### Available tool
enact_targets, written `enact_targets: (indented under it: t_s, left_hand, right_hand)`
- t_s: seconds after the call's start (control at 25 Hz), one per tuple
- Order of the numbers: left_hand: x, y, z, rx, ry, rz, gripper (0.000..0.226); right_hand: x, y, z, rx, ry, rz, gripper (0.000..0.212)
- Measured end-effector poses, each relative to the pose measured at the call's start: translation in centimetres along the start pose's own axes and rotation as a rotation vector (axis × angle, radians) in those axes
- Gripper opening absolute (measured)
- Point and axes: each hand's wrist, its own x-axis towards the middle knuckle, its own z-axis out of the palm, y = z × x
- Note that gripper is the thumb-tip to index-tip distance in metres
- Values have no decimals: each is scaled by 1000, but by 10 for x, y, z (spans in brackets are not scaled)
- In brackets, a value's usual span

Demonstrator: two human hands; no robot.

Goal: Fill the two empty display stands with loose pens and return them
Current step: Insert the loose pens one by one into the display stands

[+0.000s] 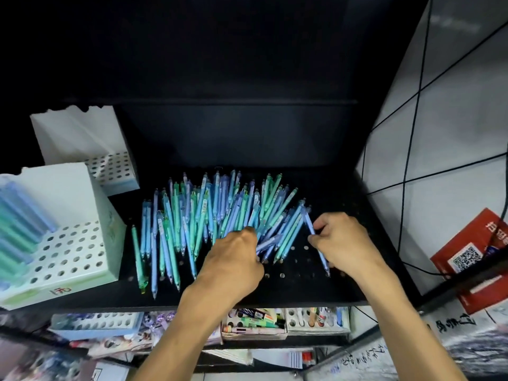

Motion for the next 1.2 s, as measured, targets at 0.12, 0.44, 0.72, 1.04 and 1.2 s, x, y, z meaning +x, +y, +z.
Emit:
enact_targets:
  t_s: [0.12,0.44,0.72,1.04,1.2]
  left_hand:
    - [-1,-7,-5,-50,-6,-1,24]
    - [2,-15,-6,-253,50,-29,53]
    - [9,2,3,-262,64,43,33]
    - [23,26,19,107,95,130,28]
    - [28,34,17,139,30,86,33]
  right_hand:
    - [-1,-6,1,-110,48,-40,9]
    - [5,-22,12,-99,124,18,31]
    - [8,-20,18,-228,92,88,34]
    - [5,-17,18,-394,77,27,37]
    - [3,-18,18,-439,25,1,33]
